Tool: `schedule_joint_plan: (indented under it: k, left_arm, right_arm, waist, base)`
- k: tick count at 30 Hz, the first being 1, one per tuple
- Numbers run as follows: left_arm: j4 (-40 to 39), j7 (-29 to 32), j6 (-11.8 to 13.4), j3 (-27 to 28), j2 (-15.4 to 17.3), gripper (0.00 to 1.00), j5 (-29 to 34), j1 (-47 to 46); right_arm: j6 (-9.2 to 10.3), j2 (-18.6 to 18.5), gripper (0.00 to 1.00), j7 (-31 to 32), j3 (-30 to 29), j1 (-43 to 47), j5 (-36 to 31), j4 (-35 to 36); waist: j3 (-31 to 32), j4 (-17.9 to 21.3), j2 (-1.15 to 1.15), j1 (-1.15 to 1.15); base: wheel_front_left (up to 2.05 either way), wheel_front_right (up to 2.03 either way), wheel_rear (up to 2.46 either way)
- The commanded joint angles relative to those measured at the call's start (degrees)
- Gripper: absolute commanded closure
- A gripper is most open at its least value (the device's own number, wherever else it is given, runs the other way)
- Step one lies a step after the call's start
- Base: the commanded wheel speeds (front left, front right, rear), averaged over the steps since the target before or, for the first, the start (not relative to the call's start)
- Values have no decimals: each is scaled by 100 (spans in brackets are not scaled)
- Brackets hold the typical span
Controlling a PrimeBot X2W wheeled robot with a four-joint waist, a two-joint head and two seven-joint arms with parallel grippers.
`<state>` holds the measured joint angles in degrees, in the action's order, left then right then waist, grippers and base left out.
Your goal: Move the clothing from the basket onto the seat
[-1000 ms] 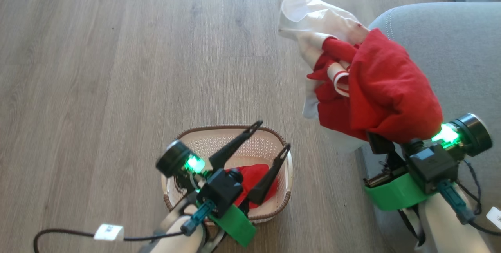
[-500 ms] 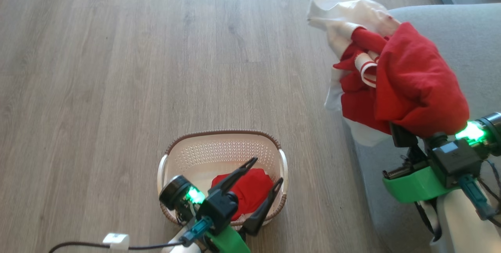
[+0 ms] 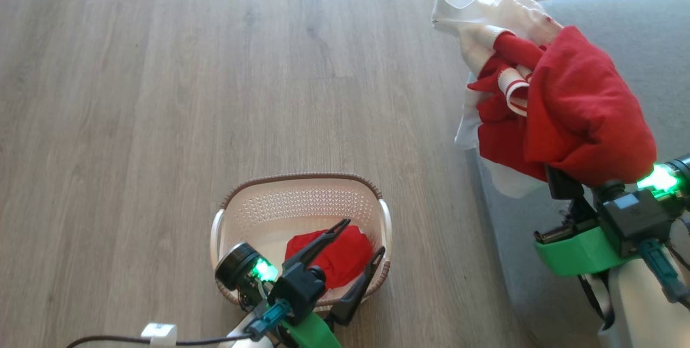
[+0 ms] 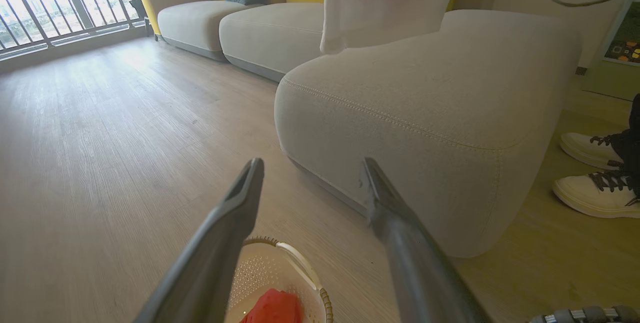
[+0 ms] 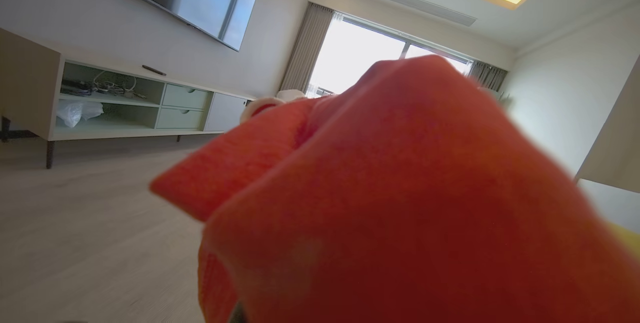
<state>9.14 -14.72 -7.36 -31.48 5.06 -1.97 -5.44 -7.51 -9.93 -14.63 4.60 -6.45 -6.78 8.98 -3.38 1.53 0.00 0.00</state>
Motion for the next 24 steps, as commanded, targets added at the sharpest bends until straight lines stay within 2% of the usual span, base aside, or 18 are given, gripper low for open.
schedule_joint_plan:
  k: [1, 5, 15, 24]
  left_arm:
    - [-223, -28, 10, 185, -67, 0, 26, -168]
    - [-230, -28, 2, 123, -54, 0, 71, -228]
    - [-340, -28, -4, -38, -3, 0, 116, -453]
    - [-465, -28, 24, -42, 62, 0, 121, -585]
  right_arm:
    - [2, -73, 100, -37, 67, -175, -59, 211]
    - [2, -74, 100, -37, -5, -213, -108, 223]
    - [2, 19, 100, -37, -291, -272, -147, 306]
    - [2, 144, 100, -37, -446, -281, -156, 350]
  waist:
    - [-26, 77, 0, 0]
    - [-110, 275, 0, 0]
    - [-448, 1256, 0, 0]
    - [-607, 1940, 0, 0]
  base:
    - [0, 0, 0]
    - [0, 0, 0]
    - [0, 0, 0]
    - [0, 0, 0]
